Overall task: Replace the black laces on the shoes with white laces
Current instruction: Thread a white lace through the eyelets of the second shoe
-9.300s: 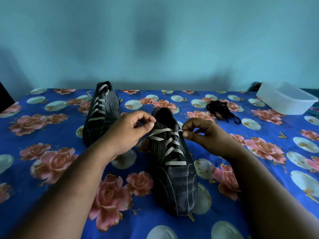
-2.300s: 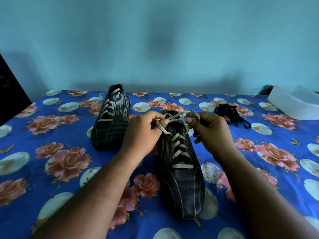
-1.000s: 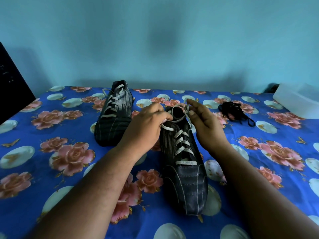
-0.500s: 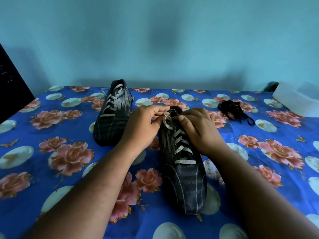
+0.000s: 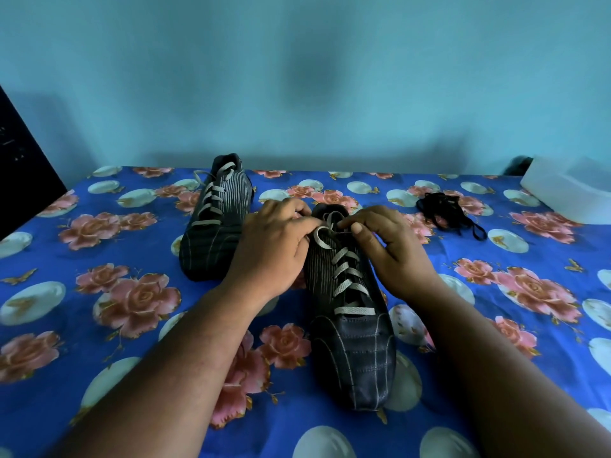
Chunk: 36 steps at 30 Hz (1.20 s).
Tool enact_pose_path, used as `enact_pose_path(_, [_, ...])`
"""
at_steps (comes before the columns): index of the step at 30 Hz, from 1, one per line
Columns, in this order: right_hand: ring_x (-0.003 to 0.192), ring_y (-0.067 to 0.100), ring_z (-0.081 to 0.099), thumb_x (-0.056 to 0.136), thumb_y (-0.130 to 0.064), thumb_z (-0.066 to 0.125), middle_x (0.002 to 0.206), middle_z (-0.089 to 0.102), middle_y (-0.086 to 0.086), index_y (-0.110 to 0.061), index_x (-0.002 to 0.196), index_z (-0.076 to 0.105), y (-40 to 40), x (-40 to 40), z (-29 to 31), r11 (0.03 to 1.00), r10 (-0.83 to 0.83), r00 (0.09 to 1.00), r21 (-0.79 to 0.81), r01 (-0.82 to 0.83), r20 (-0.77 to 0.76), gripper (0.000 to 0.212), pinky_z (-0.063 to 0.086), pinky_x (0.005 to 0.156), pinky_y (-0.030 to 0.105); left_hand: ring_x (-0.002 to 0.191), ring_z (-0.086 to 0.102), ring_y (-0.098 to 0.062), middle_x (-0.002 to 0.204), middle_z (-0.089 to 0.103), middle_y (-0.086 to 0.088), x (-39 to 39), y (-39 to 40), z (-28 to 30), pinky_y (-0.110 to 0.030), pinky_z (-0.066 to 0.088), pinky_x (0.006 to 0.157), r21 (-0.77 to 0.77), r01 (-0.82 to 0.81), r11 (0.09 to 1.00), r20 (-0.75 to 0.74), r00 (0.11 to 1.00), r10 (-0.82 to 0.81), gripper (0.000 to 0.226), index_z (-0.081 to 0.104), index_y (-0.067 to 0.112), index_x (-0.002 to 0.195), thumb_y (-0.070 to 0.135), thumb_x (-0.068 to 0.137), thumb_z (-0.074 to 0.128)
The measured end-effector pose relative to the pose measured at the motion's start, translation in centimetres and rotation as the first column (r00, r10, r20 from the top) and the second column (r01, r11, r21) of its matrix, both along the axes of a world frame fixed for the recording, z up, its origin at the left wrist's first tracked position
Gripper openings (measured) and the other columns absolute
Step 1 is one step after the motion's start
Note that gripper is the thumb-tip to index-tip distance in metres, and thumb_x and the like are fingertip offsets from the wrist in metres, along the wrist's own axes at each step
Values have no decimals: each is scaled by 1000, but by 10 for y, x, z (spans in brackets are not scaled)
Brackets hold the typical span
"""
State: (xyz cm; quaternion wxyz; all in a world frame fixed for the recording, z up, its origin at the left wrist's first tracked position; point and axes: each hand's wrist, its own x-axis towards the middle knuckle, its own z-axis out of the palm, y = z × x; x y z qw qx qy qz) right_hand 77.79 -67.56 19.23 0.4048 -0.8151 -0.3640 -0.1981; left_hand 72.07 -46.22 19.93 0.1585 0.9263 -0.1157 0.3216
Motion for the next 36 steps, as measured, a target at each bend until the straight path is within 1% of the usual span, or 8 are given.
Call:
enact_pose_path(4, [108,19,58,105,-43,40,109,62,-4,-22,112,74,3,2,-6,996,18,1000,-91,-20,-19,40,43,96,40,115,56,-28,122,59,2,0,0,-5,-49,42,87,70,-4,998,-49,999,8,40,69,26,118,17,86,48])
enact_pose_path(8, [108,13,57,105,-36,44,107,58,-2,-19,113,74,2,-1,-1,998,22,999,55,-20,-50,36,44,93,25,114,58,-23,120,65,3,3,1,0,-51,46,96,-233,62,971,-63,995,-79,47,69,21,121,18,86,38])
enact_pose_path(11, [104,13,59,104,-38,47,105,59,-3,-18,111,74,2,-2,0,996,-34,996,81,41,-83,35,47,89,29,114,57,-19,119,68,2,2,3,-2,-48,47,99,-318,39,947,-82,994,-68,43,70,19,120,15,84,46])
enact_pose_path(15, [102,15,57,104,-50,46,111,59,-1,-23,119,69,1,-10,13,994,-100,979,-56,91,-178,39,45,86,30,112,59,-25,117,69,1,-1,11,6,-49,49,93,-260,-48,964,-114,993,18,33,71,23,116,18,85,61])
enact_pose_path(21, [126,28,52,99,-55,50,141,47,10,-24,149,39,6,-37,38,950,-183,902,-307,60,-391,60,42,103,39,111,56,-28,117,64,-2,-23,41,12,-44,48,88,-72,-171,983,-133,978,160,30,71,23,117,21,87,72])
enact_pose_path(28, [142,34,40,88,-64,62,158,34,13,-24,157,21,3,-94,40,926,-332,795,-338,171,-508,90,39,110,48,133,41,-34,145,44,-5,-62,64,7,-55,44,96,-112,-451,886,-232,879,418,61,52,28,142,43,87,72])
enact_pose_path(32, [138,31,47,85,-63,67,152,45,13,-20,159,17,-8,-119,36,898,-384,770,-399,185,-509,98,42,101,39,136,42,-36,151,39,-10,-68,71,4,-52,43,106,-309,-495,812,-424,836,349,81,39,26,152,56,84,72])
enact_pose_path(36, [132,27,51,72,-72,73,146,50,8,-23,156,21,-4,-133,31,910,-354,750,-392,137,-559,110,45,106,40,131,50,-33,149,43,-10,-73,71,3,-43,44,104,-345,-480,806,-468,833,296,85,41,25,152,54,81,78])
